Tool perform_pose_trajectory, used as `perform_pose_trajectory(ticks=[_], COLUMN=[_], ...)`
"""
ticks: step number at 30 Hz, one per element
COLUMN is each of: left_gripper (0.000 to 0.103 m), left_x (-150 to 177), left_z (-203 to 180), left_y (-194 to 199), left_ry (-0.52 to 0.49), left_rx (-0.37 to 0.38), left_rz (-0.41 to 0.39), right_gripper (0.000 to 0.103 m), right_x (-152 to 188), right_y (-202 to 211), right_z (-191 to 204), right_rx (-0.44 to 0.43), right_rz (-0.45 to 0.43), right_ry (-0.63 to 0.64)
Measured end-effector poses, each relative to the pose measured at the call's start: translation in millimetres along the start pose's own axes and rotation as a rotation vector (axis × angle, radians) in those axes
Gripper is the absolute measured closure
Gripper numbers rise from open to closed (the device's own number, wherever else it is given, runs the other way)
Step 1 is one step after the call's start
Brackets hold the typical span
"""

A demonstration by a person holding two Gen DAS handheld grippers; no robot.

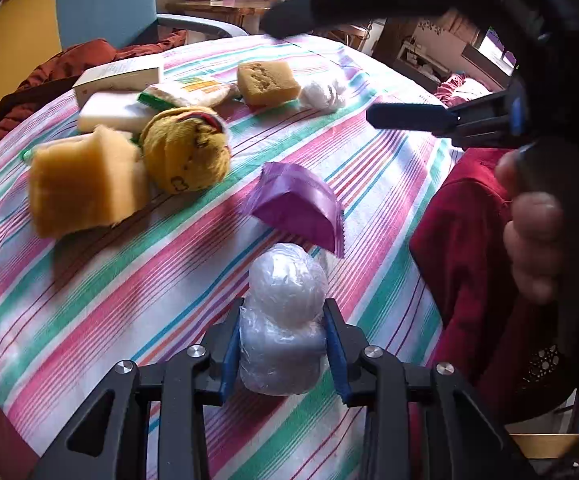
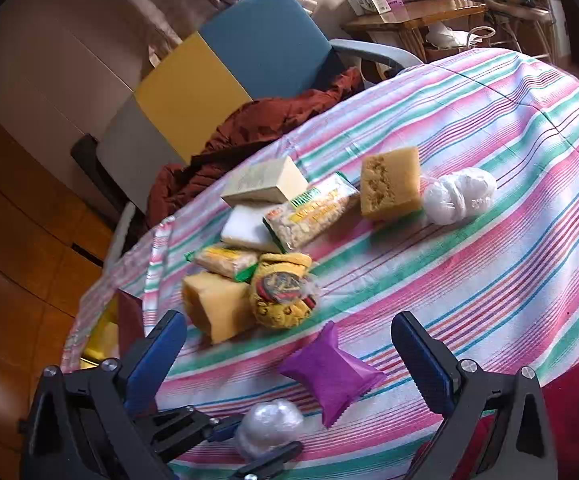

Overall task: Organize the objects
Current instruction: 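Grasp the white plastic-bag bundle with the left tool while the right tool grasps a purple packet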

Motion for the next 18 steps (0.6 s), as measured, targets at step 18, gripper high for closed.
perform_pose_trajectory(ticks=[18], left_gripper=[0.066], left_x=[34], left_z=[32], left_y=[35], left_ry=[0.132], left_rx=[-0.006], left_rz=[-0.060], right_gripper=[0.028], right_x=[42], right_y=[-62], right_z=[-2], right_rx=[0.343], right_rz=[0.260], right_ry=[0.300])
Point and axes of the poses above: each gripper's, at about its wrist camera, not at the fingertips, and y roughly against the way its jaws point, z to its left, x to its underside, the point moved 7 cm from there along -y, roughly the way its jaws point, and after that the axes turned 5 degrees about x, right-handed, at the moved point
